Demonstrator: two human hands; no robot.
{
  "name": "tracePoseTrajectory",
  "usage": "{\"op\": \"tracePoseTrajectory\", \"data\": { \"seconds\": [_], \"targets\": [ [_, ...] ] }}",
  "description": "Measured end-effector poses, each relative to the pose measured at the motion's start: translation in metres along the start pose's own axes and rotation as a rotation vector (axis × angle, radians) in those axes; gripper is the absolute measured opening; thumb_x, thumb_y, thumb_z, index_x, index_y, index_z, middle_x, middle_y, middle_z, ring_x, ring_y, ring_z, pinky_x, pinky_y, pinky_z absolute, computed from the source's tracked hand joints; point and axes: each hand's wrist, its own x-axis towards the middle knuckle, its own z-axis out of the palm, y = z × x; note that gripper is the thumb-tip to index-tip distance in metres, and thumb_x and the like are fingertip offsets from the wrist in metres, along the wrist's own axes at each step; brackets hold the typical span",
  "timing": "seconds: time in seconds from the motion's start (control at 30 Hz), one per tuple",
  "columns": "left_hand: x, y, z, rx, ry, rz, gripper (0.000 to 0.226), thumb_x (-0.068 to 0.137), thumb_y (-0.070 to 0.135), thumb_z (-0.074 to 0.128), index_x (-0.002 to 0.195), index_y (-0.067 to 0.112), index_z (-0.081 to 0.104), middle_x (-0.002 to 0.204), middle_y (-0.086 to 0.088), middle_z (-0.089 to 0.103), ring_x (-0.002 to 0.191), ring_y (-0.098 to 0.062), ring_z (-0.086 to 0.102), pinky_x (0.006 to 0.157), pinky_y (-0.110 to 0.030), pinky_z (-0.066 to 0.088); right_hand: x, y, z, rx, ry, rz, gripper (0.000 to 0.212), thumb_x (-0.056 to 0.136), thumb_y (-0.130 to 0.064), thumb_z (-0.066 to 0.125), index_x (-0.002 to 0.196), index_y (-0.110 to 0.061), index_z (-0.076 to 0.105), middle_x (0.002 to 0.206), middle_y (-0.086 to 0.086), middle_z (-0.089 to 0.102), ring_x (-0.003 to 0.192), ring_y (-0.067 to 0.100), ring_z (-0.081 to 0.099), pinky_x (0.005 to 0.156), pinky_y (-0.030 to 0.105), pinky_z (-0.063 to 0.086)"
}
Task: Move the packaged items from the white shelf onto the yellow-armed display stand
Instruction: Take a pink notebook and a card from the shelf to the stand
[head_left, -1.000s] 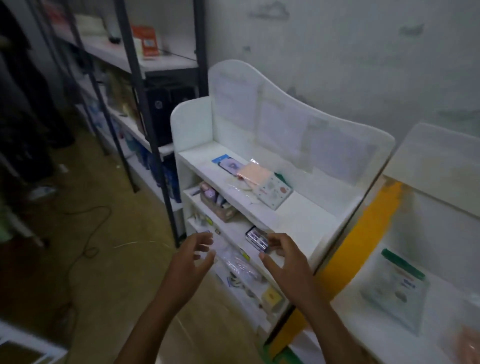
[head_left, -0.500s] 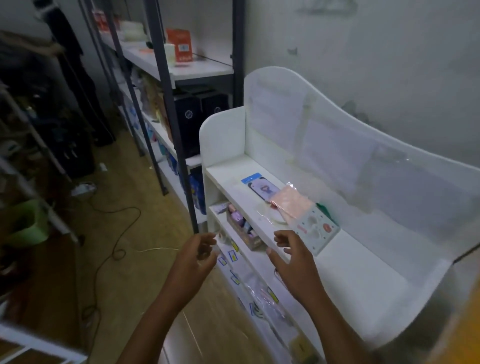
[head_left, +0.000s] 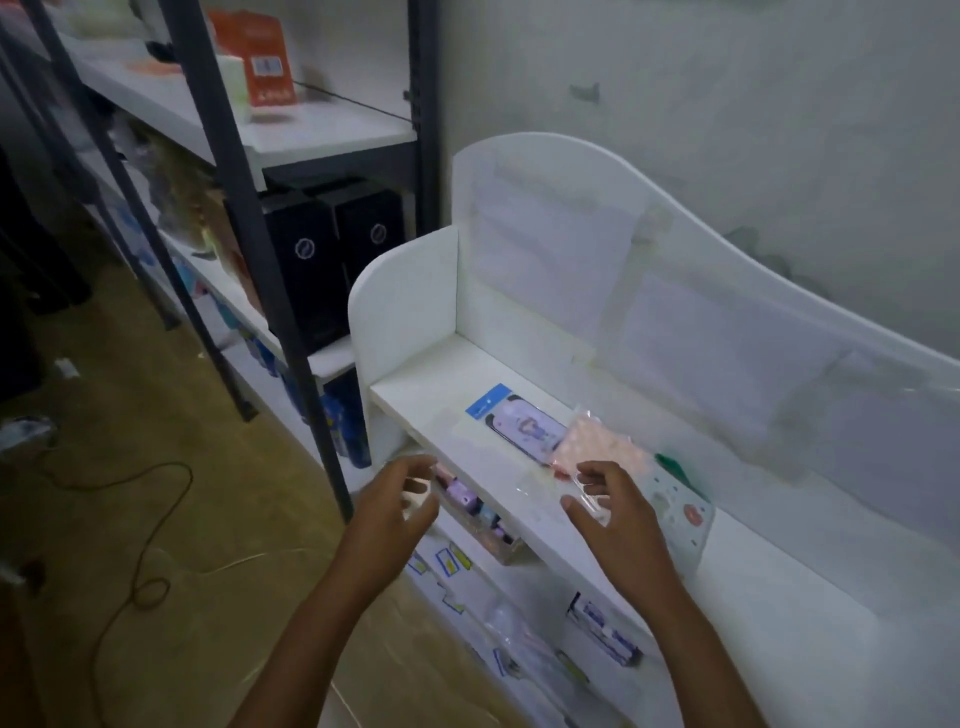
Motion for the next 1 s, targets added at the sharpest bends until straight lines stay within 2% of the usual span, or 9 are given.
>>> {"op": "tracePoseTrajectory", "data": {
  "seconds": [0.17,0.37,0.53,0.6,0.63,0.7,0.77,0.87,1.0],
  "targets": [
    [0.049,-0.009,0.013,-0.046,-0.145,0.015,0.032,0.092,0.019,0.064,0.121,0.03,0.056,0.11,0.017,0.064,0.099,-0.001,0.061,0.082,-0.02,0.05,0.014,0.002,0.005,-0.021,0.067,0.107,0.036,0.087,-0.03,0.071,0.117,-0.033,0.053,0.115,-0.018,0.059,0.104,-0.002,0.056,0.089,0.027,0.048],
    [0.092,-0.006,0.051,-0.067,-0.296,0.029,0.032,0.093,0.023,0.063,0.122,0.031,0.054,0.113,0.019,0.061,0.101,0.0,0.059,0.083,-0.022,0.051,0.026,0.021,-0.009,-0.062,0.169,0.209,0.035,0.087,-0.032,0.072,0.115,-0.034,0.052,0.115,-0.017,0.059,0.102,-0.003,0.055,0.087,0.026,0.048],
    [0.122,0.009,0.094,-0.046,-0.367,0.028,0.032,0.091,0.018,0.064,0.121,0.027,0.056,0.114,0.017,0.061,0.101,-0.003,0.061,0.085,-0.026,0.053,0.04,0.047,-0.027,-0.049,0.237,0.248,0.036,0.085,-0.028,0.073,0.115,-0.03,0.054,0.113,-0.015,0.059,0.1,-0.001,0.056,0.087,0.04,0.055],
    [0.131,0.013,0.111,-0.008,-0.398,0.025,0.032,0.09,0.02,0.065,0.12,0.029,0.056,0.114,0.02,0.06,0.101,-0.001,0.061,0.085,-0.025,0.053,0.044,0.057,-0.036,0.006,0.26,0.28,0.036,0.085,-0.025,0.073,0.115,-0.031,0.054,0.114,-0.015,0.057,0.101,-0.001,0.054,0.073,0.034,0.06],
    [0.138,0.012,0.12,0.018,-0.414,0.02,0.031,0.09,0.024,0.066,0.119,0.03,0.056,0.114,0.02,0.06,0.1,-0.001,0.061,0.085,-0.025,0.053,0.046,0.061,-0.041,0.01,0.263,0.287,0.035,0.086,-0.023,0.073,0.115,-0.03,0.054,0.115,-0.013,0.057,0.102,0.0,0.054,0.068,0.022,0.059],
    [0.146,0.015,0.134,0.062,-0.446,-0.004,0.027,0.087,0.03,0.066,0.113,0.028,0.057,0.106,0.017,0.061,0.098,-0.009,0.063,0.082,-0.028,0.053,0.05,0.07,-0.049,-0.029,0.273,0.283,0.034,0.087,-0.026,0.072,0.115,-0.032,0.052,0.116,-0.011,0.057,0.103,0.002,0.055,0.075,0.006,0.046],
    [0.153,0.015,0.15,0.073,-0.45,-0.019,0.028,0.084,0.035,0.067,0.108,0.026,0.056,0.095,0.013,0.059,0.093,-0.023,0.066,0.076,-0.033,0.053,0.055,0.082,-0.056,-0.037,0.273,0.295,0.034,0.088,-0.03,0.071,0.116,-0.033,0.051,0.117,-0.013,0.056,0.106,0.004,0.056,0.083,0.014,0.044],
    [0.155,0.016,0.169,0.198,-0.473,-0.051,0.041,0.09,0.029,0.066,0.125,0.019,0.049,0.112,0.003,0.057,0.101,-0.019,0.061,0.088,-0.041,0.054,0.059,0.096,-0.06,0.0,0.287,0.326,0.034,0.087,-0.029,0.071,0.115,-0.033,0.051,0.116,-0.015,0.054,0.107,0.003,0.055,0.087,0.025,0.049],
    [0.16,0.014,0.185,0.372,-0.525,-0.115,0.054,0.073,0.058,0.073,0.105,0.019,0.051,0.099,0.0,0.061,0.084,-0.016,0.065,0.076,-0.042,0.058,0.056,0.106,-0.062,0.012,0.284,0.352,0.035,0.086,-0.026,0.071,0.114,-0.035,0.052,0.116,-0.015,0.053,0.105,0.001,0.056,0.077,0.014,0.047]
  ]
}}
